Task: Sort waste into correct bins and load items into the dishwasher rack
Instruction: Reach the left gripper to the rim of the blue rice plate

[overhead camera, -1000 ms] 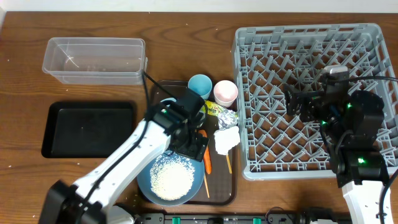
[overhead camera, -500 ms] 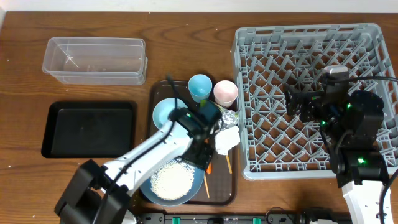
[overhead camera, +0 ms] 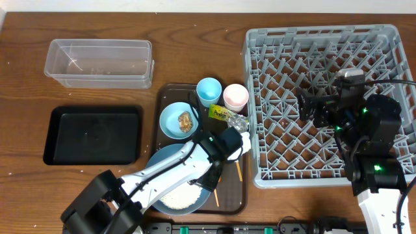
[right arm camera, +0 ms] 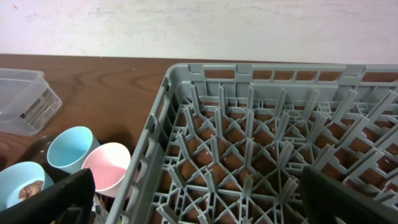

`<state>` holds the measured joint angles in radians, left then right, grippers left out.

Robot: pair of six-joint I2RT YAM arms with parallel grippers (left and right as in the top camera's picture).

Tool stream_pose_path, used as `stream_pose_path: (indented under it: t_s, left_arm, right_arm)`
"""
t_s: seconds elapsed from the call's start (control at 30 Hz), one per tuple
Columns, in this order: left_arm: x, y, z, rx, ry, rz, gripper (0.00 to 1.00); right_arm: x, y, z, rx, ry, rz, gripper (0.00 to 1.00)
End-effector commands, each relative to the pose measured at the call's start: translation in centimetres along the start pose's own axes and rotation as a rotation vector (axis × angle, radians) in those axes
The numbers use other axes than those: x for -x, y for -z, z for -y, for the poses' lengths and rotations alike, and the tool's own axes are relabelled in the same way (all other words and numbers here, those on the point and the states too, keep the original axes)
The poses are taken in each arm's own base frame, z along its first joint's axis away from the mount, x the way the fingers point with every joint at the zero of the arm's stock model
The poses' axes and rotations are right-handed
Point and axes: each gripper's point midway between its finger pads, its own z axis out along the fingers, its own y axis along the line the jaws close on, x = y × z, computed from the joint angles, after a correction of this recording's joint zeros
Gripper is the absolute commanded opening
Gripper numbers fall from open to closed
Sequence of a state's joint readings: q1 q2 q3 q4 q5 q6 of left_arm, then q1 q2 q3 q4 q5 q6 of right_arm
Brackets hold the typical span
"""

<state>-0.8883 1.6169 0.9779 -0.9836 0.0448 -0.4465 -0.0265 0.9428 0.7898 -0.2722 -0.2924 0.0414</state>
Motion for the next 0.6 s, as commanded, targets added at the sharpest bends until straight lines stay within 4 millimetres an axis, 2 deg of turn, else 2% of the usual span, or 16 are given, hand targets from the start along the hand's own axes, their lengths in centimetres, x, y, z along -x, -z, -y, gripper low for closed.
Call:
stream_pose_path:
  t_s: [0.0, 0.17, 0.47, 0.57]
  left_arm:
    - [0.2, -0.2, -0.2, 0.026, 0.026, 0.021, 0.57]
    - [0.6, 1.1, -0.1, 0.006, 0.028, 0.066, 0.57]
    - [0.6, 5.1, 0.7, -0.116, 0.058, 0.184, 0.58]
    - [0.3, 5.5, 1.2, -0.154, 0.041, 0.182, 0.58]
  right_arm:
    - [0.8, 0.2, -0.3, 0.007, -0.005, 0.015, 0.99]
    - [0.4, -0.3, -0.2, 0.006, -0.011, -0.003, 0.99]
    - [-0.2, -1.3, 0.1, 0.006, -0.019, -0.029, 0.98]
    - [-0.2, -1.2, 0.1, 0.006, -0.018, -0.026, 0.98]
